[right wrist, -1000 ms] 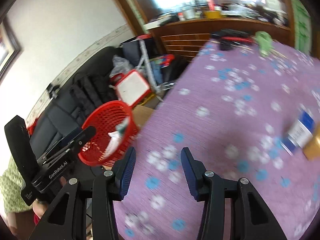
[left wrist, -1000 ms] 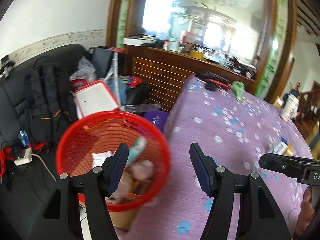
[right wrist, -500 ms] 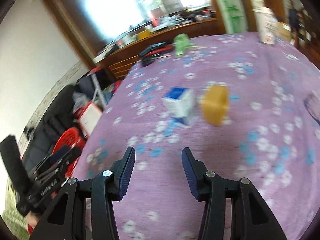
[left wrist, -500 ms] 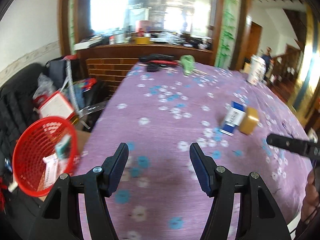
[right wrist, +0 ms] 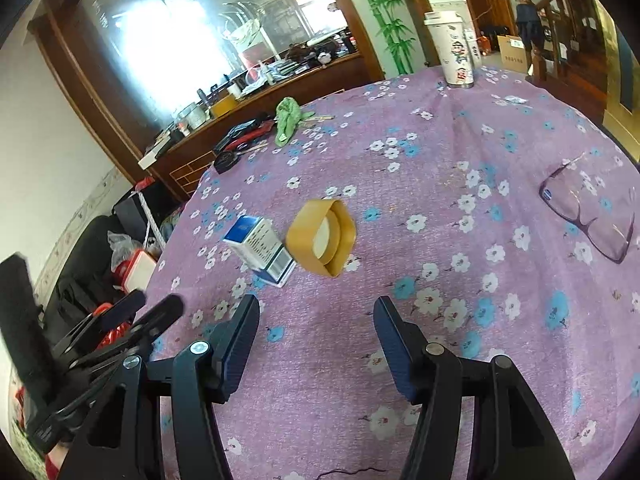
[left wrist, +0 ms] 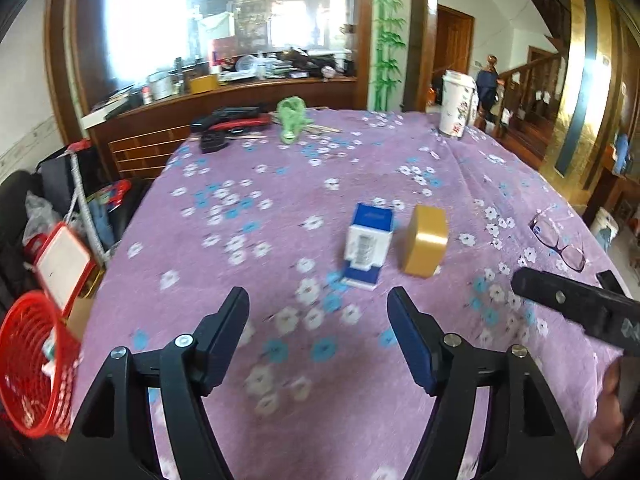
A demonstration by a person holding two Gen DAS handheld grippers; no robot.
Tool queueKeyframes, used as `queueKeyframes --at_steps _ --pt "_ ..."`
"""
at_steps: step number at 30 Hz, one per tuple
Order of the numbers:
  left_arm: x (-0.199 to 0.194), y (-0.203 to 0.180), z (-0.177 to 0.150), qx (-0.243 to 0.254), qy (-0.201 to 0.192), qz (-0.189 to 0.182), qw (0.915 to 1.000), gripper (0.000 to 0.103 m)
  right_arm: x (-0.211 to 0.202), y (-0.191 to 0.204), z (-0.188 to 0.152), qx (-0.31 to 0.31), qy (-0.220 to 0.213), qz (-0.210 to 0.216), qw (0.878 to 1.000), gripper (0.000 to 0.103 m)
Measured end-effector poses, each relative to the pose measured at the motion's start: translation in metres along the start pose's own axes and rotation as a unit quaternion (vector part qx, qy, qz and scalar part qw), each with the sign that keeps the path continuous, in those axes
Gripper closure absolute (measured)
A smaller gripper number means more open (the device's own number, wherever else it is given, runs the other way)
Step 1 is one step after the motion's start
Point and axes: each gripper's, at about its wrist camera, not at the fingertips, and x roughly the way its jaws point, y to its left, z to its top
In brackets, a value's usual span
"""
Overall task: Collect trash
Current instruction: 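Return both tools over the blue box and yellow tape roll, then grasp the blue-and-white box with the left tool while the right tool grasps the yellow tape roll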
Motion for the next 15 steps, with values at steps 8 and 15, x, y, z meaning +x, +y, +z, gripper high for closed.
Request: queueKeyframes --at_steps 8,15 --pt "0.047 -0.031 0.023 0.037 -0.004 0.015 0.9992 0.031 -0.003 -0.021 0.006 0.029 -0.001 -0.007 1.000 0.040" --pt "0.092 -0.021 0.033 0.004 0.030 -0.007 0.9995 0.063 0.003 -0.023 0.016 0.033 0.004 -0.011 0.999 0.040"
